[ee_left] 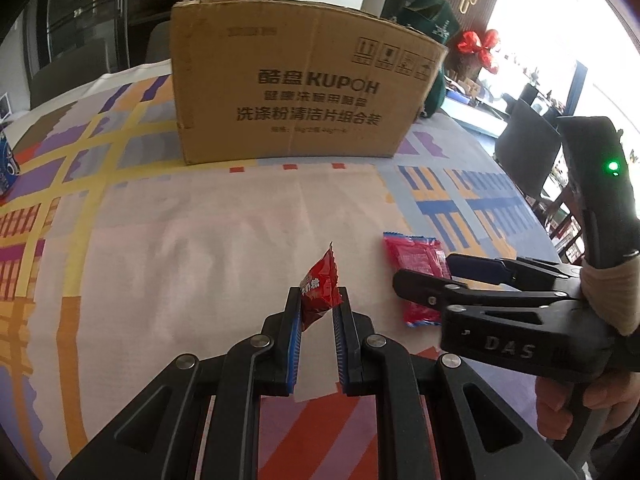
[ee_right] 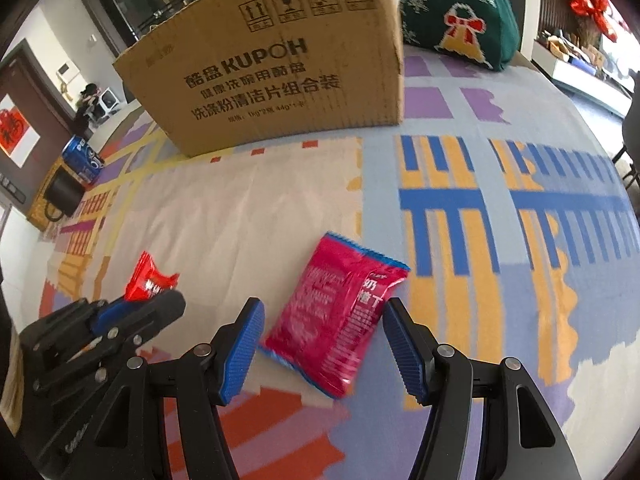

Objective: Organize snacks
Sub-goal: 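Grasp the small red candy with the left tool while the right tool grasps the pink packet, then carry the red candy and pink packet into the box and open both tools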

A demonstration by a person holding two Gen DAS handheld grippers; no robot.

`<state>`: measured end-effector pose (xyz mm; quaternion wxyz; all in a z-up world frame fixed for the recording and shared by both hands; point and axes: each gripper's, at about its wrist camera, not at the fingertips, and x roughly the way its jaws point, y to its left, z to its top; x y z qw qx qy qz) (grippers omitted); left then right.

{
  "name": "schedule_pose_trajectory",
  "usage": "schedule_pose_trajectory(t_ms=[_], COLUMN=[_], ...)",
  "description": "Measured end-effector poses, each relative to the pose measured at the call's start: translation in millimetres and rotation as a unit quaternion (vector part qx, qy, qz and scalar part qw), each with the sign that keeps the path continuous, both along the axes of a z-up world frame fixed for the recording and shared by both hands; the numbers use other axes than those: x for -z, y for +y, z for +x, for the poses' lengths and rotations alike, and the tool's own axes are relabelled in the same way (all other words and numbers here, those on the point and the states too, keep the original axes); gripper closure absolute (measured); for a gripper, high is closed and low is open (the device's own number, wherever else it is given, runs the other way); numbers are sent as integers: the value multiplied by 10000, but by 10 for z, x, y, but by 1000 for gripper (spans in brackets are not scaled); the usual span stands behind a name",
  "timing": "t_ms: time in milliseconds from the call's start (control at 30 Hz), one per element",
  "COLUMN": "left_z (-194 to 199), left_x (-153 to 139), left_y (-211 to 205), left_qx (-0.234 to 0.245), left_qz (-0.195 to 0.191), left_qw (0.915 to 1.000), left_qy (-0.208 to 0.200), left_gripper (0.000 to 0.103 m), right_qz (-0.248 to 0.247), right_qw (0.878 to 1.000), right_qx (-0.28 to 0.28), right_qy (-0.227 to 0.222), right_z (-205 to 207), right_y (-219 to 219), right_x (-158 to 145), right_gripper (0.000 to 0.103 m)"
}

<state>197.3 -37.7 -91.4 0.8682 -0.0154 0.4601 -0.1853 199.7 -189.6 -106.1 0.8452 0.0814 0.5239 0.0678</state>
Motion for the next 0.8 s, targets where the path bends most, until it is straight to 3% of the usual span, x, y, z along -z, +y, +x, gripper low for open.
schedule_pose_trajectory(t_ms=[400,500,567,800], left_z=[73,76,69,41], left_x=[26,15,0,-122], left_y=[104,93,85,61], left_qx=[-189,-189,-189,-194], left_qz=[25,12,8,-16], left_qw=[9998,9998,9998,9998], left_qy=[35,29,12,-103], left_gripper=[87,87,87,87], right_qz=[-972,-1041,-964,-720], right_qw=[9942,9935,9942,9959], right_qx=[-455,-437,-454,-450], right_qy=[-77,-141,-137,-318], right_z=[127,117,118,50], right_y=[356,355,331,254], right_x=[96,90,83,-76], right_gripper=[41,54,57,59])
